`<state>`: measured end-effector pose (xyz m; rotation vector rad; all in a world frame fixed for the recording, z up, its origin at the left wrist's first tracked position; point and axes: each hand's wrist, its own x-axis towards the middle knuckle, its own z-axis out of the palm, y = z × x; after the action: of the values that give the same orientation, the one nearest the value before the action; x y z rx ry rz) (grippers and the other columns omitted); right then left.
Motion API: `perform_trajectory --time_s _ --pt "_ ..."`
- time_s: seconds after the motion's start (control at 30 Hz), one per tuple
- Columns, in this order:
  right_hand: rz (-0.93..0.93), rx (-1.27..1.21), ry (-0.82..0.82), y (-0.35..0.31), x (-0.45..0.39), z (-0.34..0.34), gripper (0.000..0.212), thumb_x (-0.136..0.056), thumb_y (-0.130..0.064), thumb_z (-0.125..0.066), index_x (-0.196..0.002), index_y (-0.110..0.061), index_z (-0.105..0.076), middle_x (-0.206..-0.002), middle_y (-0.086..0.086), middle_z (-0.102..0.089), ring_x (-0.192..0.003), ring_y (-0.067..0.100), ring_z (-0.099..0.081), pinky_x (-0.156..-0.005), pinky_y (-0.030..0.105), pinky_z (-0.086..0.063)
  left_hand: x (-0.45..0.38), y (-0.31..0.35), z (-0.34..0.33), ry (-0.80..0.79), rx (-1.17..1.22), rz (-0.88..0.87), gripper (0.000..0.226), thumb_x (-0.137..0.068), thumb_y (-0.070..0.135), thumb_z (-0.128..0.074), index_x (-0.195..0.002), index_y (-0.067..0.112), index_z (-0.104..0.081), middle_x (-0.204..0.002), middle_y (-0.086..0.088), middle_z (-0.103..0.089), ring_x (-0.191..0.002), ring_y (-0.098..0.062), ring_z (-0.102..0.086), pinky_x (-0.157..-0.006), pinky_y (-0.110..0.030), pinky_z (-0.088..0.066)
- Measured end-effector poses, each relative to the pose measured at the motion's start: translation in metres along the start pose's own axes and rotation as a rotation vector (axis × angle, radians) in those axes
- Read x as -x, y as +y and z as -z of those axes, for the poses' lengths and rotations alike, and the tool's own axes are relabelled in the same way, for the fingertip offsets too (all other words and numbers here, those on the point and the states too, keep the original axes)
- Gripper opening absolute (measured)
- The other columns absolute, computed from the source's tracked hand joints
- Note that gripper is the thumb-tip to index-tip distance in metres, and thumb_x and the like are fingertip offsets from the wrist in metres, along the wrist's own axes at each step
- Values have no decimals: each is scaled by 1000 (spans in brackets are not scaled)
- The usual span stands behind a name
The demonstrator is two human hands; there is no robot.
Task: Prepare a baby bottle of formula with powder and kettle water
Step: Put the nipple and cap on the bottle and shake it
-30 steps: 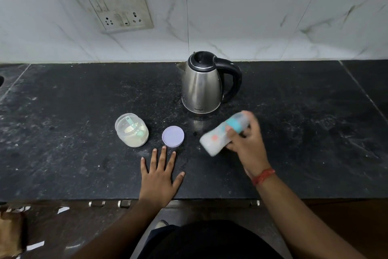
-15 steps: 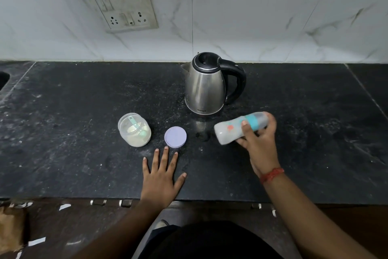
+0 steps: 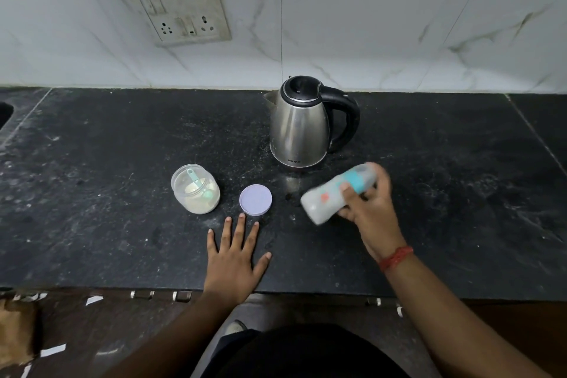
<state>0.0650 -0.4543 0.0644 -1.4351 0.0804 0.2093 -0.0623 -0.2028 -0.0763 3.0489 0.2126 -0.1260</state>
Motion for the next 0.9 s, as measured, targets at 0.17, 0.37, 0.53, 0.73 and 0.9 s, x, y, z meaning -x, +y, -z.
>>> perform_trajectory --time_s 0.17,0.37,0.53,0.73,0.9 --pt "32 -78 117 4 -2 2 53 -93 -15 -71 -136 -34 -46 -128 8 -62 -112 23 -68 -76 40 -63 -1 1 1 -10 3 0 77 -99 73 -14 -162 30 -25 -170 -7 -21 -158 -33 -14 -122 -66 -10" --pt "11 65 1 5 -1 -1 56 -89 -16 -75 -134 -37 -50 -123 9 -65 -110 28 -69 -74 41 -63 0 -1 0 1 10 -5 77 -99 73 -15 -161 29 -27 -170 -8 -22 -158 -34 -14 -122 -67 -11" --pt "-17 190 -189 4 -2 1 60 -87 -11 -76 -131 -43 -51 -120 3 -67 -103 28 -71 -74 46 -63 1 -1 -1 7 13 -7 77 -99 73 -16 -162 29 -27 -170 -7 -20 -158 -33 -13 -122 -67 -10" --pt "-50 126 -168 3 0 -5 58 -91 -12 -72 -139 -33 -46 -125 10 -64 -106 24 -71 -72 39 -62 2 -1 0 10 10 -6 77 -99 73 -15 -162 29 -26 -170 -7 -21 -158 -33 -13 -122 -66 -11" --pt "-47 -18 -34 8 2 -7 47 -93 -15 -69 -132 -33 -49 -124 10 -64 -110 27 -69 -75 41 -62 0 1 1 -3 17 -2 76 -100 73 -17 -162 30 -25 -170 -6 -20 -158 -33 -12 -122 -67 -11"
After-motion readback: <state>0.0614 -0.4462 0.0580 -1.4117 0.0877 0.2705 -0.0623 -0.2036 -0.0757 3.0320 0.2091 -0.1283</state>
